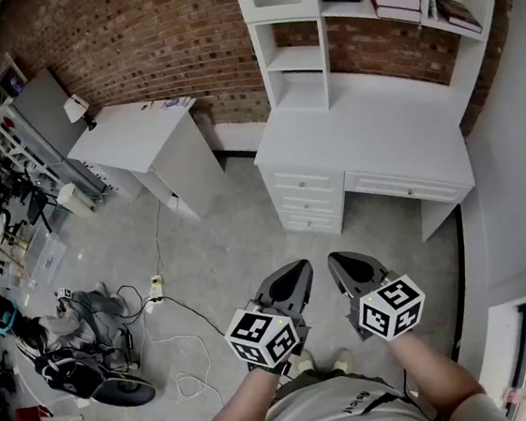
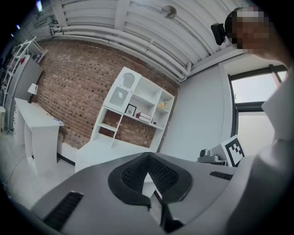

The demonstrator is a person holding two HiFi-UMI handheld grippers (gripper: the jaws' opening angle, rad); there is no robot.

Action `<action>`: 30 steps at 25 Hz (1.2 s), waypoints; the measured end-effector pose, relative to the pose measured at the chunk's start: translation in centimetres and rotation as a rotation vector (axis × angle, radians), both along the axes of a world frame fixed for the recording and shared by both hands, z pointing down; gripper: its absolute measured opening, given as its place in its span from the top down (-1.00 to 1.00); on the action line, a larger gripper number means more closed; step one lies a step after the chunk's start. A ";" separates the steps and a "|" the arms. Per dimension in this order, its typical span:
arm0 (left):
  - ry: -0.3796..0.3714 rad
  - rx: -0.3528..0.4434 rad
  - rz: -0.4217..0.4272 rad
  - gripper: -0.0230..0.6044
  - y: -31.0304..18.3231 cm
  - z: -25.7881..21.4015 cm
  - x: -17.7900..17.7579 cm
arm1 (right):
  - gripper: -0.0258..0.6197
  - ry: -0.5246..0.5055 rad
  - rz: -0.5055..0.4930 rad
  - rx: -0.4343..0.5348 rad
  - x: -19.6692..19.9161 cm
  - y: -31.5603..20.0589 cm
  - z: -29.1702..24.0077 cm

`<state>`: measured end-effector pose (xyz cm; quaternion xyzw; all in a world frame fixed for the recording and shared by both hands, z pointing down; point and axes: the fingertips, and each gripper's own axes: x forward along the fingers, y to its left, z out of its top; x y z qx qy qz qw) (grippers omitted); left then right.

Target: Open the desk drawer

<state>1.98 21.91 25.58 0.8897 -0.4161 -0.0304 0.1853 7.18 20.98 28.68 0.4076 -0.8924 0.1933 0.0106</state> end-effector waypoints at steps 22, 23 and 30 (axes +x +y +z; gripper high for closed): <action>-0.009 -0.004 -0.078 0.89 -1.4 1.0 0.2 | 0.86 -0.111 -0.028 -0.068 2.0 -1.7 1.2; -0.008 -0.004 -0.080 0.89 -1.9 1.2 0.0 | 0.86 -0.114 -0.028 -0.074 1.9 -2.1 1.5; -0.009 -0.018 -0.080 0.89 -8.4 3.3 -1.2 | 0.86 -0.104 -0.024 -0.109 0.6 -8.0 3.5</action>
